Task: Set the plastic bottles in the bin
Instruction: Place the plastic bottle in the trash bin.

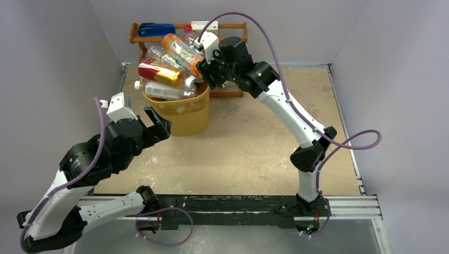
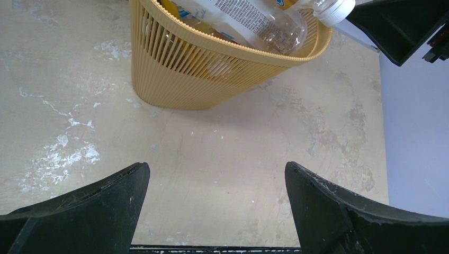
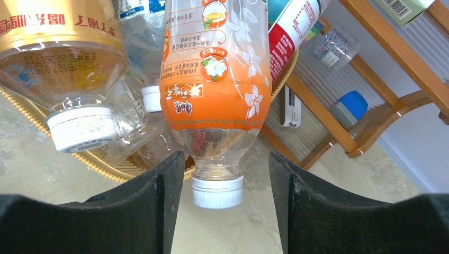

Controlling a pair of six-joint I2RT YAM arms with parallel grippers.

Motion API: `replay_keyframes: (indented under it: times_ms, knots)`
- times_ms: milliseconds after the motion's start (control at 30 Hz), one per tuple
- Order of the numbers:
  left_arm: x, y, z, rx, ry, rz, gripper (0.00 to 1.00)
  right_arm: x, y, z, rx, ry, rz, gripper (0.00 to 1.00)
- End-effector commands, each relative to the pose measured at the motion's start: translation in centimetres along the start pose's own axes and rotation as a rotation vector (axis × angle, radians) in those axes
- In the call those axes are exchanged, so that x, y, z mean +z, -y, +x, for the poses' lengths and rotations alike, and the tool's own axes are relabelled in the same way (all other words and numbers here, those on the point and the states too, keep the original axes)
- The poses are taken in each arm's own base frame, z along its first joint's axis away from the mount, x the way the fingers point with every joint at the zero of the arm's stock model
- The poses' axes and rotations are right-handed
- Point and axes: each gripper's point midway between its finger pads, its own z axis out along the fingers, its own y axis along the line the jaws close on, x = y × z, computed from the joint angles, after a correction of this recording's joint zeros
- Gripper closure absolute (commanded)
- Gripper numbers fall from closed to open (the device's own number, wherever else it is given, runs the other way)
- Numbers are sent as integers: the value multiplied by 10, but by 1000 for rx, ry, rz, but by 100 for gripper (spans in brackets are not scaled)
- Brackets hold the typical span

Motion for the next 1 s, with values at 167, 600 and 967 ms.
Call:
replay_keyframes:
  times_ms: [167,600,967]
  knots:
    - [1,4,-7,-26,33,9,1,-25,14,-33,3,115,65,27]
    - [0,4,-8,-28,36,16,1,-48,10,-48,52,180,38,0]
    - [13,1,2,5,68,26,1,-111,36,-69,201,315,169,0]
